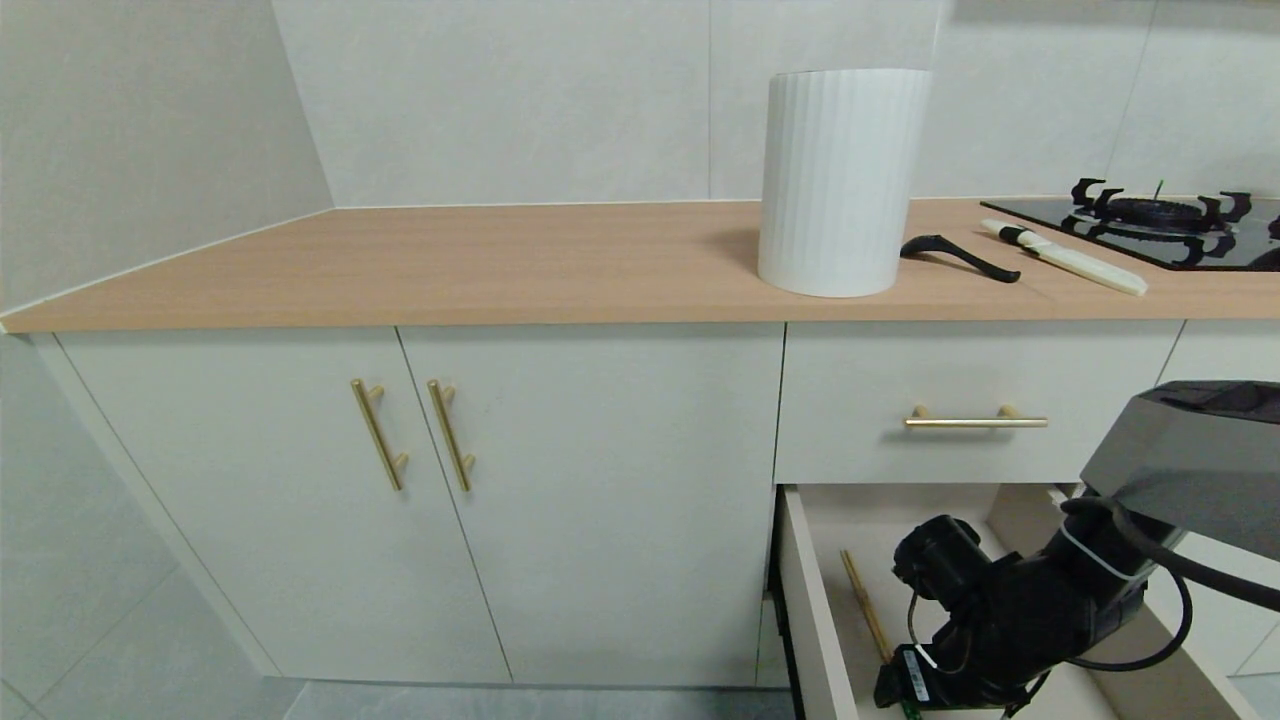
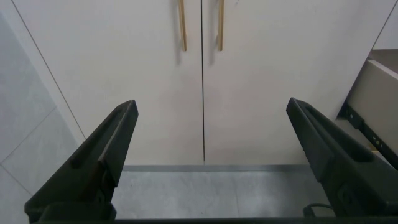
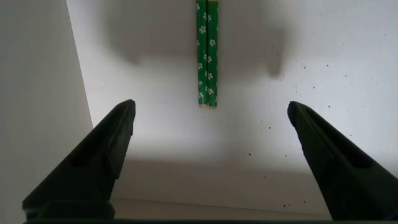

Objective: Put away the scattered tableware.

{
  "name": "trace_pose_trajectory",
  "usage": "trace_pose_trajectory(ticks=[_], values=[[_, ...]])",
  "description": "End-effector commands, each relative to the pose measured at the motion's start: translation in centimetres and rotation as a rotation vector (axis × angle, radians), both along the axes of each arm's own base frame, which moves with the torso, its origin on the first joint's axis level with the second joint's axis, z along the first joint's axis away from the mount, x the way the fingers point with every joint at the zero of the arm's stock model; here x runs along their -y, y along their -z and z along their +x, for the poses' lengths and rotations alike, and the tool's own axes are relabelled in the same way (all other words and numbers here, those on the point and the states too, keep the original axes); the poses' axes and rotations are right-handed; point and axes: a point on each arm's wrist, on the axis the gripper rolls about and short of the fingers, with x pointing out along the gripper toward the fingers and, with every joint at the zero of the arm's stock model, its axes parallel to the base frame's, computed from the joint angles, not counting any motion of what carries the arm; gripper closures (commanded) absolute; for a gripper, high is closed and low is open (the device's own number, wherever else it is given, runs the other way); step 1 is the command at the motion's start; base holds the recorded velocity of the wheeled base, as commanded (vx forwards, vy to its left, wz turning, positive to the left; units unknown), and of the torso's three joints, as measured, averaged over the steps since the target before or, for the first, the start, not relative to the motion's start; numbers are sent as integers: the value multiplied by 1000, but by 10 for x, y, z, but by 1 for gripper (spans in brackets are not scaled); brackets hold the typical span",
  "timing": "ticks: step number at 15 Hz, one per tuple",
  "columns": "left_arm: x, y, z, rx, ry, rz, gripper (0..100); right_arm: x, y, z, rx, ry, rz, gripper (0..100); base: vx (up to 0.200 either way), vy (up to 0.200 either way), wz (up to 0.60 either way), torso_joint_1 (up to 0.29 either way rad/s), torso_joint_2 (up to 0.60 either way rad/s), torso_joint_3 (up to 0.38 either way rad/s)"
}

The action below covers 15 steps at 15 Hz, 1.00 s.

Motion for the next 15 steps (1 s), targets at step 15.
trace_pose_trajectory(ticks=[15], values=[[0, 0, 0, -1, 0, 0, 0, 66, -176, -67, 608, -67, 47, 0, 0, 0, 0, 0, 0, 0]])
